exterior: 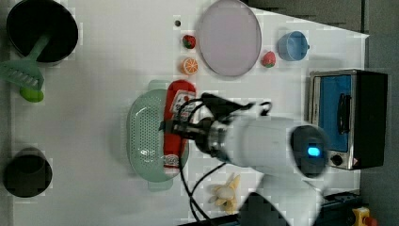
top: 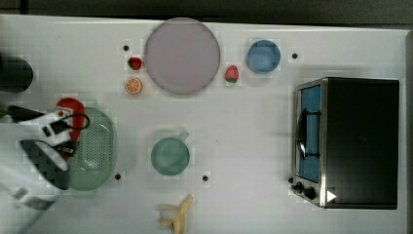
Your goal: Pick ketchup from strainer and place it on the table
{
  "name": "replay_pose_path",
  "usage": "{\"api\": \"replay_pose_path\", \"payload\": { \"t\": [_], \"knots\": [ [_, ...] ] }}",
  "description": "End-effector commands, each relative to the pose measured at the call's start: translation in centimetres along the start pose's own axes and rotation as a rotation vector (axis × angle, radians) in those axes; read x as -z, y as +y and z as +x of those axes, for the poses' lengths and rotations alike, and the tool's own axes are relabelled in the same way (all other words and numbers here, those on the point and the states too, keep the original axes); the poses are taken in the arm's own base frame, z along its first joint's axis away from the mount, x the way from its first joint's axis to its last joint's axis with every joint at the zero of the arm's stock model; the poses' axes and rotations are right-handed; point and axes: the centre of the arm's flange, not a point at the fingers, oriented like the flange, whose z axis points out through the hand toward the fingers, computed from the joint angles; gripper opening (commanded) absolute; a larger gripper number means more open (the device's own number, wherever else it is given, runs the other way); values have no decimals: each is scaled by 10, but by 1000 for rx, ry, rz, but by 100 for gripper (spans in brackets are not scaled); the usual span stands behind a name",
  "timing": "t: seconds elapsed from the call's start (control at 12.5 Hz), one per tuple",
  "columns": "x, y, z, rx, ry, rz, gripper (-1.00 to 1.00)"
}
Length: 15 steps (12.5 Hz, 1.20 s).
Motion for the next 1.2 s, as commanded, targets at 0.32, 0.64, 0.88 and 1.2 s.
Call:
{"api": "replay_pose_path", "payload": {
  "t": [0.32,0.64,0.88,1.2],
  "knots": [
    [80,40,98,-110,-36,-81,21],
    [92,112,181,-157,-39,-107,21],
    [88,188,231,-187,-5,-165,21],
    [86,265,265,-121,-14,-213,21]
  ]
}}
